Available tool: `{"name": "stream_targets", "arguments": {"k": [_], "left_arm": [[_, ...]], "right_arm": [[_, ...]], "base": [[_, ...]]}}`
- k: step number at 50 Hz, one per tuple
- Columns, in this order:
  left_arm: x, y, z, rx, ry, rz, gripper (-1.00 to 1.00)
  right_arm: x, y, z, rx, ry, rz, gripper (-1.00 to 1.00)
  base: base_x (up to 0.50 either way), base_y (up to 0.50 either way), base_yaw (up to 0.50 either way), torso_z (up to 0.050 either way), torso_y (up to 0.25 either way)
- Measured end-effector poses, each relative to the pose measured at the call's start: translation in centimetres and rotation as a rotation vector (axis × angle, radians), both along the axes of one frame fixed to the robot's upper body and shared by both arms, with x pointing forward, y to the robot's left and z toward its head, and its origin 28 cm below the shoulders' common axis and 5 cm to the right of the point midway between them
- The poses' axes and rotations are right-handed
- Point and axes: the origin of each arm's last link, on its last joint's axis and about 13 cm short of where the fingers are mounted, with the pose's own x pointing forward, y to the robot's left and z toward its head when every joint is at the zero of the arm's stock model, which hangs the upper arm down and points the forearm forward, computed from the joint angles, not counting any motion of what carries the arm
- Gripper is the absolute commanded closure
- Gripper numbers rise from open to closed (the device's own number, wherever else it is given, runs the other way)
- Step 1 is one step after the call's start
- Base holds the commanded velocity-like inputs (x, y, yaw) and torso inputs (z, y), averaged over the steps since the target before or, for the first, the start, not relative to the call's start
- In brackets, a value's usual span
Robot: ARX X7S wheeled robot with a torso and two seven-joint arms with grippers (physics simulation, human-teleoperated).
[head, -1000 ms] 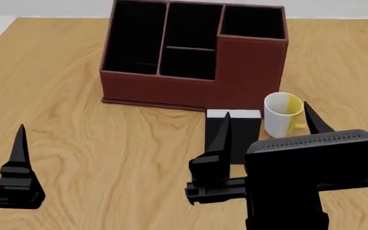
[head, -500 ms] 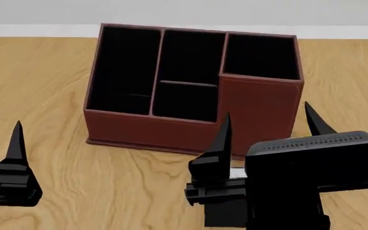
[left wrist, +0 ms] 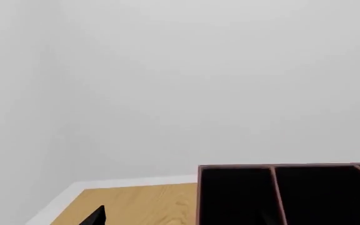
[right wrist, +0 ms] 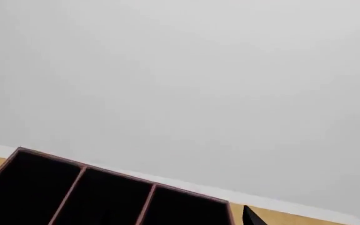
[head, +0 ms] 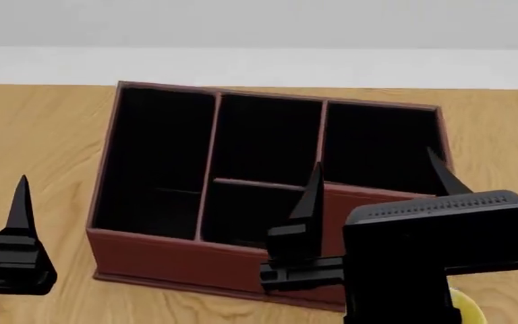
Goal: Pick up the book and place it in the front compartment of the caddy.
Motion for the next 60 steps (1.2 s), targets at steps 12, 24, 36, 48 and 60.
{"name": "stream_targets", "arguments": {"k": [12, 24, 36, 48, 60], "left_arm": [[-0.1, 0.0, 0.0, -0.001, -0.001, -0.001, -1.0], [-0.1, 0.0, -0.1, -0.002, -0.001, -0.001, -1.0], [-0.1, 0.0, -0.2, -0.002, 0.0, -0.001, -1.0], [0.3, 0.0, -0.3, -0.002, 0.005, -0.004, -1.0], [0.4, 0.1, -0.5, 0.002, 0.008, 0.0, -1.0]], "right_arm": [[0.0, 0.0, -0.1, -0.001, 0.006, -0.002, -1.0], [-0.1, 0.1, -0.2, -0.002, 0.008, 0.001, -1.0], [-0.2, 0.0, -0.2, -0.001, 0.018, 0.014, -1.0], [0.3, -0.7, 0.9, -0.075, 0.113, 0.07, -1.0], [-0.3, 0.0, 2.3, -0.28, 0.289, 0.245, -1.0]], "base": [[0.5, 0.0, 0.0, 0.0, 0.002], [0.13, 0.0, 0.0, 0.0, 0.002], [0.0, 0.0, 0.0, 0.0, 0.0], [0.0, 0.0, 0.0, 0.0, 0.0], [0.0, 0.0, 0.0, 0.0, 0.0]]}}
